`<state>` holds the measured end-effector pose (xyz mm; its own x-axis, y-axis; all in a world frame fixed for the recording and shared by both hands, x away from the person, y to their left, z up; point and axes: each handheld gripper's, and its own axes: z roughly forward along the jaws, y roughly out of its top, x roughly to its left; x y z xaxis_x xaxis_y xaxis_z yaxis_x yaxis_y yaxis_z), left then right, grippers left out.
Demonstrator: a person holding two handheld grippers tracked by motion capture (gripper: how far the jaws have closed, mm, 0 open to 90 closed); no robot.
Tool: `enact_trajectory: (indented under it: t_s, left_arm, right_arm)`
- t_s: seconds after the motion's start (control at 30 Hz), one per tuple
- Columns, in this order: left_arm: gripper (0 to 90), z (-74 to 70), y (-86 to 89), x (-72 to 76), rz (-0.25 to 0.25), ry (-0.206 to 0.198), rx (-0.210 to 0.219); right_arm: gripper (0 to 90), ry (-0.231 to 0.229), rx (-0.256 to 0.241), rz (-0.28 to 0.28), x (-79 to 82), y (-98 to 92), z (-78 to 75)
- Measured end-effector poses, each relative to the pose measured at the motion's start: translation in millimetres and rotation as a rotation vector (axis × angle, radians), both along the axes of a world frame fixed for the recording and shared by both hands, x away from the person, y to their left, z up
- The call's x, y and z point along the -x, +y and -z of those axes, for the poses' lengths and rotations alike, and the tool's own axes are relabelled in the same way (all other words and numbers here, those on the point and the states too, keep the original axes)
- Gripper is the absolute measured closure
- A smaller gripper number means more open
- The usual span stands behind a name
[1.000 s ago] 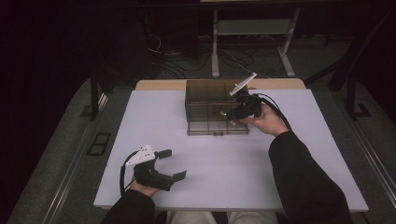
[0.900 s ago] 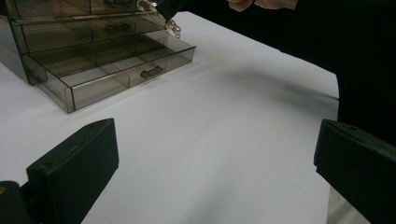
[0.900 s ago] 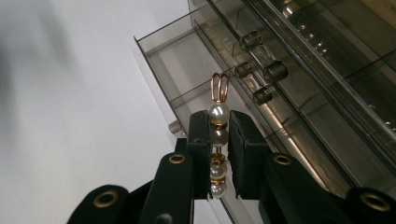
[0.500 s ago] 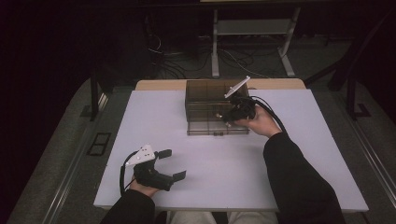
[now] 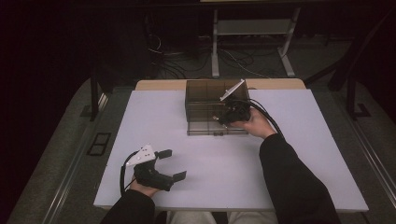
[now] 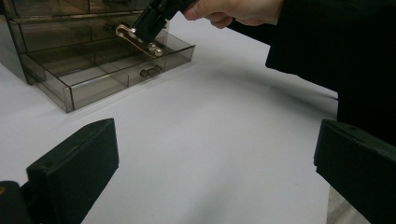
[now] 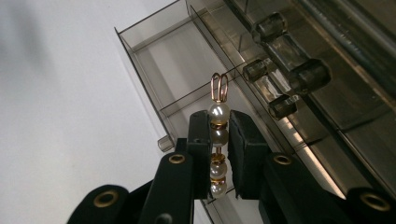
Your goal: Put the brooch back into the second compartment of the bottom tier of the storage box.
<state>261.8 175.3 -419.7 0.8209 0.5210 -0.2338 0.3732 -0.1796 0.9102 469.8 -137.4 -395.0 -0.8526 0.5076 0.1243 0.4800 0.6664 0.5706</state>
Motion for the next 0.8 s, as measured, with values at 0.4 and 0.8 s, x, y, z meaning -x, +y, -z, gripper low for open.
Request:
enact_trajectory:
  t_s: [0.4,0.8]
  left_arm:
    - [0.0,0.3,-0.1,-0.2,0.004,0.002,-0.001]
    - [0.0,0.7,0.1,-0.4,0.006,0.003,-0.001]
  right_arm:
    - [78.5,0.020,0.008,-0.005,-4.1,8.9,16.9]
    - [78.4,0.021,0.009,-0.001,-7.3,15.1,30.2]
